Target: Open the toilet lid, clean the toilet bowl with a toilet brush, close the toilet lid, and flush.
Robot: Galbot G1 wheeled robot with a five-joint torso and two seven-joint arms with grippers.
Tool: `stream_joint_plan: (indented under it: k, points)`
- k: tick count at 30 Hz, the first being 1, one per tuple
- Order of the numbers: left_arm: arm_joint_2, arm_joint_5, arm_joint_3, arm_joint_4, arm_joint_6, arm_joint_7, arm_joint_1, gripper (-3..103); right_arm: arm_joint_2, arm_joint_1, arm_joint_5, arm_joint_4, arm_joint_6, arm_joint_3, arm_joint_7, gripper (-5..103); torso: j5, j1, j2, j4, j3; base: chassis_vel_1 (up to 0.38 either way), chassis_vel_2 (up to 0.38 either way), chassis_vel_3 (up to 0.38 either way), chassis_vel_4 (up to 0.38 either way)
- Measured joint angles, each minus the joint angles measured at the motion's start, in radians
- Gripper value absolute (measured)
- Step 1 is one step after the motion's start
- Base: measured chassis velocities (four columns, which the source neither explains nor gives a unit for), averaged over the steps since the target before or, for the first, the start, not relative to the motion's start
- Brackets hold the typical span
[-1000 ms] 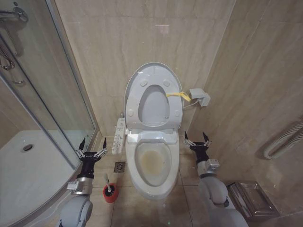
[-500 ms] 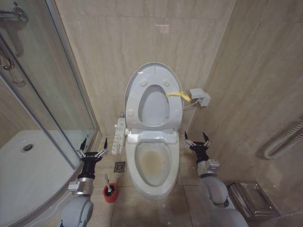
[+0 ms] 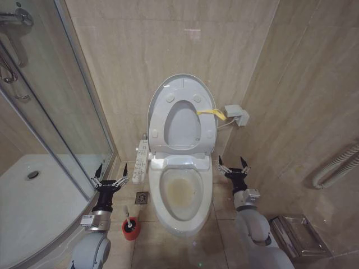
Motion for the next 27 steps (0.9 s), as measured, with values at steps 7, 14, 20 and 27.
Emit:
stream_joint_plan:
  k: [7, 14, 20, 27]
  points:
    - [0.0, 0.0, 0.0, 0.0, 0.0, 0.0, 0.0, 100, 0.001, -0.045, -0.003, 0.022, 0.003, 0.013, -0.002, 100, 0.0001, 0.0, 0.0, 0.0006, 0.0, 0.0, 0.0, 0.0, 0.0]
    - [0.0, -0.001, 0.0, 0.0, 0.0, 0.0, 0.0, 100, 0.008, -0.232, -0.022, 0.125, 0.025, 0.076, -0.016, 100, 0.0001, 0.0, 0.0, -0.0003, 0.0, 0.0, 0.0, 0.0, 0.0]
    - [0.0, -0.001, 0.0, 0.0, 0.0, 0.0, 0.0, 100, 0.015, -0.404, -0.038, 0.219, 0.046, 0.135, -0.03, 100, 0.0001, 0.0, 0.0, 0.0, 0.0, 0.0, 0.0, 0.0, 0.0]
    - [0.0, -0.001, 0.0, 0.0, 0.0, 0.0, 0.0, 100, 0.009, -0.391, 0.002, 0.225, 0.135, 0.11, -0.077, 100, -0.0002, 0.0, 0.0, 0.0003, 0.0, 0.0, 0.0, 0.0, 0.0]
